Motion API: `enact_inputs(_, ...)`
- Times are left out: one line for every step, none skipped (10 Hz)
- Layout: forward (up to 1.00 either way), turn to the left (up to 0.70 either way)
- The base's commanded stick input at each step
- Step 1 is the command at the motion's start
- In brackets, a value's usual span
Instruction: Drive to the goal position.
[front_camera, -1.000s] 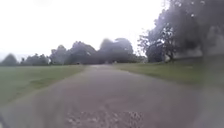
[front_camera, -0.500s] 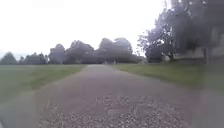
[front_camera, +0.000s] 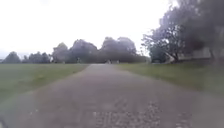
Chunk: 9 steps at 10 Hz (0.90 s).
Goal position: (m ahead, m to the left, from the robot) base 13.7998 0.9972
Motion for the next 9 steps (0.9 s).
enact_inputs(1.00, 0.00)
enact_inputs(1.00, 0.00)
enact_inputs(1.00, 0.00)
enact_inputs(1.00, 0.00)
enact_inputs(1.00, 0.00)
enact_inputs(1.00, 0.00)
enact_inputs(1.00, 0.00)
enact_inputs(1.00, 0.00)
enact_inputs(1.00, 0.00)
